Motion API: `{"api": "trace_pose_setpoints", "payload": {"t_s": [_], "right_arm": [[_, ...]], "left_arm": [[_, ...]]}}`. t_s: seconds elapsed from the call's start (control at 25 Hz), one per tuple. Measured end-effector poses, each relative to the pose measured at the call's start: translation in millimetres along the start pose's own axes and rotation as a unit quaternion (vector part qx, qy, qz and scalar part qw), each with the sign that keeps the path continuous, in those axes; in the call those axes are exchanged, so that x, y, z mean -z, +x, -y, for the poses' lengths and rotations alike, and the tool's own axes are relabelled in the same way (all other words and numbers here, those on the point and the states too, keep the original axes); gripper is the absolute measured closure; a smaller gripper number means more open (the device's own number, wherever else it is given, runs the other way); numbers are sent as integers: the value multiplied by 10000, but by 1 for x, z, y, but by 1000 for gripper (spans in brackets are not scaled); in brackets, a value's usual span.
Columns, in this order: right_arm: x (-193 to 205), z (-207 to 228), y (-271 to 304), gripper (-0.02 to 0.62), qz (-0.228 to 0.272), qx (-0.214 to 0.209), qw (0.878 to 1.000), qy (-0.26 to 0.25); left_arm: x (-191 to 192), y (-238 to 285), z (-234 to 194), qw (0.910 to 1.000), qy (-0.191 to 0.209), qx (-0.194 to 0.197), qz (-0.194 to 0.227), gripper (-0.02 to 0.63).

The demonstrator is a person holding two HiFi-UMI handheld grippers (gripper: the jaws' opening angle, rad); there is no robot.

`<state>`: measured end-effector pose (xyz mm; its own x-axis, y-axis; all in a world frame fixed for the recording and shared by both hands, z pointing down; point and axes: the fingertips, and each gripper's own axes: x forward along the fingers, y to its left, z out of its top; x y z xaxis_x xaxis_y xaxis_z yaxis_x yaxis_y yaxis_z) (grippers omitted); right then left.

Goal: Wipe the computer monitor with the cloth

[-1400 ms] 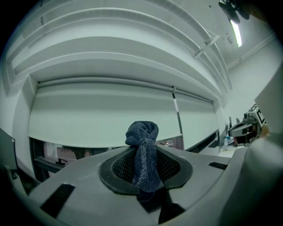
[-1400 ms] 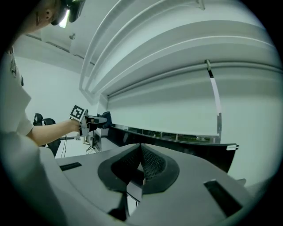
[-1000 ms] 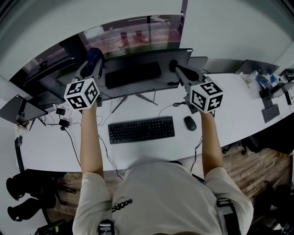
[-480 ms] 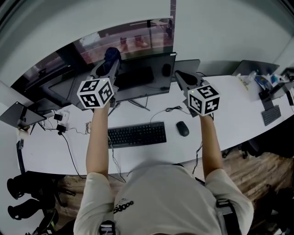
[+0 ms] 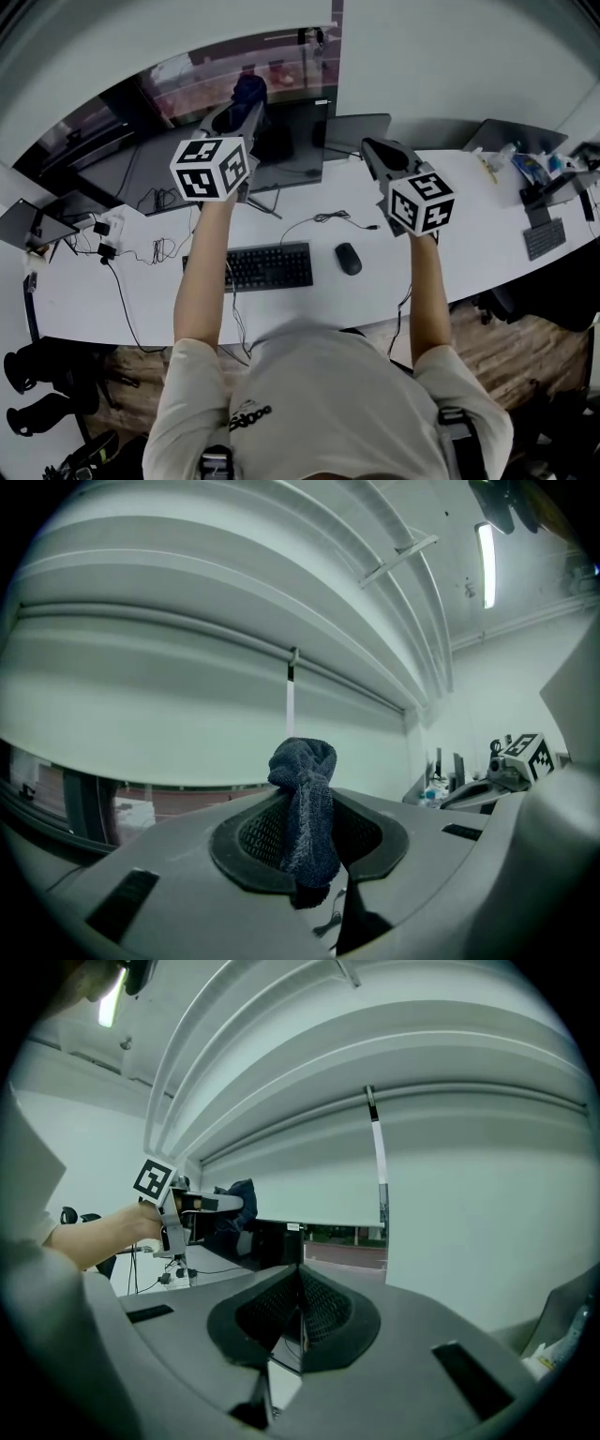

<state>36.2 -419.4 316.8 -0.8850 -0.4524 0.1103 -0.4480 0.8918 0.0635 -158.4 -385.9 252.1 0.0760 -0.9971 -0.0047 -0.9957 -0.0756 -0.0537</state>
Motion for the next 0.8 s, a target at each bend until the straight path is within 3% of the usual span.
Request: {"api": "trace_pose_setpoints", "payload": {"t_s": [0.4, 0.8], "right_arm": [[11, 25, -18, 591, 43, -6, 9999, 165], [11, 40, -38, 591, 108, 238, 9992, 310]], "left_arm": [[-2, 48, 66, 9985, -11, 535, -66, 502], [-4, 72, 106, 9950, 52, 979, -179, 502]]}}
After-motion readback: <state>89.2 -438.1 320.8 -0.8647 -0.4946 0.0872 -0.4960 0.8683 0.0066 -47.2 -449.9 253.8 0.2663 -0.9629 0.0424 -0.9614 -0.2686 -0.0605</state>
